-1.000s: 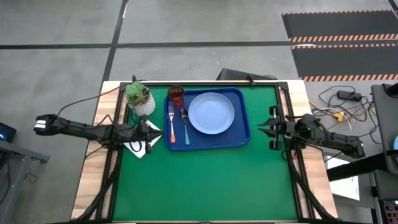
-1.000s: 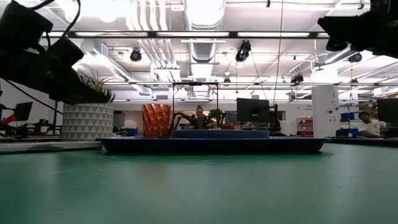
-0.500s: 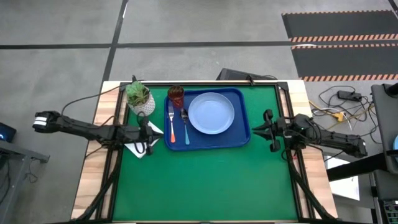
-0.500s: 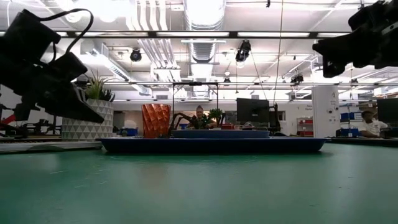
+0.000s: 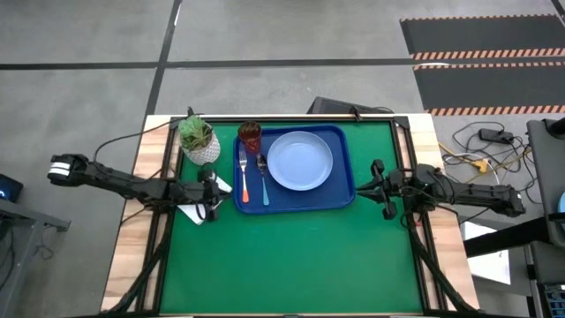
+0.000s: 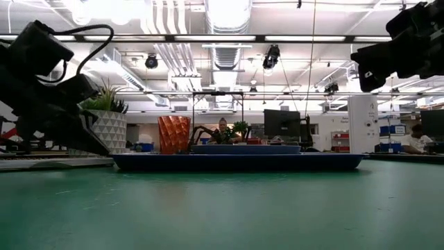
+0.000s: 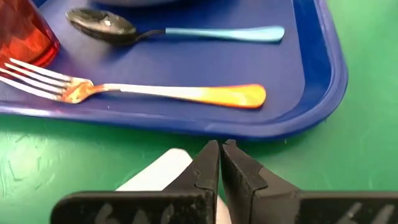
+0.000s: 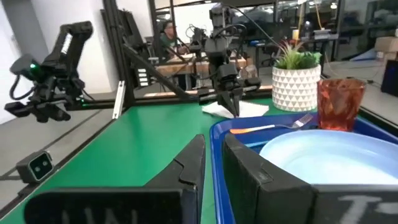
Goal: Pick and place plate/cup/fork/spoon on tray
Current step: Return to Home Position
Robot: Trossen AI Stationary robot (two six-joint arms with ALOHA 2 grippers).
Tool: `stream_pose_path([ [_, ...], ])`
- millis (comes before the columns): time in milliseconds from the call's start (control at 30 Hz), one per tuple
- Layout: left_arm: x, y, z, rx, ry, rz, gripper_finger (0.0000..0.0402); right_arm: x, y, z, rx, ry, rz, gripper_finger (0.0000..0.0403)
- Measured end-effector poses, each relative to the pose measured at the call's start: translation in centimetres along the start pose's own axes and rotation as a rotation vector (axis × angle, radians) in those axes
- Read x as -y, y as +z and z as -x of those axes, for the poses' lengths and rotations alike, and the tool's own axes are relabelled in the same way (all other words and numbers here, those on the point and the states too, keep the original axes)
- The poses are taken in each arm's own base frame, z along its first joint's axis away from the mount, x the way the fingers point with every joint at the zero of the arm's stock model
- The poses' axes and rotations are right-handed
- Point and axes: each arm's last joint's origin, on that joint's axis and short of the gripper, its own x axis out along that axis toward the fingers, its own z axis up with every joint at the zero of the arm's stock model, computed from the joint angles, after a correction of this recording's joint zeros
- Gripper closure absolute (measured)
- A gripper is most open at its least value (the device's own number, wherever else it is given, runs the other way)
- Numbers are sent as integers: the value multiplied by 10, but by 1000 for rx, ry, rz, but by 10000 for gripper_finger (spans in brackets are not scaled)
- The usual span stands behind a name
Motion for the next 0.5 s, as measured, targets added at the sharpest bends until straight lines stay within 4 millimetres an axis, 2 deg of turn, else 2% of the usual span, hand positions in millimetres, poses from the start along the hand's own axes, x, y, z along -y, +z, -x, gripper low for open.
stream_pose_path([
  [500,1,-9,-6,-96,11,-30,402,0,0,-1,-14,-5,2,360],
])
